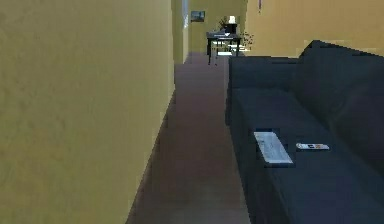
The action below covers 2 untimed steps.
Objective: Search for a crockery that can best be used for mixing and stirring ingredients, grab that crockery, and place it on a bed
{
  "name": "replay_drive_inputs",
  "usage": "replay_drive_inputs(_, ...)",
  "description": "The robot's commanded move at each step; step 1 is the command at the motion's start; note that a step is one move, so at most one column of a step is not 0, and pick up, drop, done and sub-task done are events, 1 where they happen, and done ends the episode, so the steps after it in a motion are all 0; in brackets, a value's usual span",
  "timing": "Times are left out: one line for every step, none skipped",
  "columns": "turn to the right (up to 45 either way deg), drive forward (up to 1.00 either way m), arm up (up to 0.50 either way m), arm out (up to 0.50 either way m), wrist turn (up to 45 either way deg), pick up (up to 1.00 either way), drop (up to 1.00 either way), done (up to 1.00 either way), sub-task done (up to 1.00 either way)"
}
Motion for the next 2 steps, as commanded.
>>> replay_drive_inputs(0.0, 1.00, 0.00, 0.00, 0.0, 0.00, 0.00, 0.00, 0.00)
replay_drive_inputs(0.0, 1.00, 0.00, 0.00, 0.0, 0.00, 0.00, 0.00, 0.00)
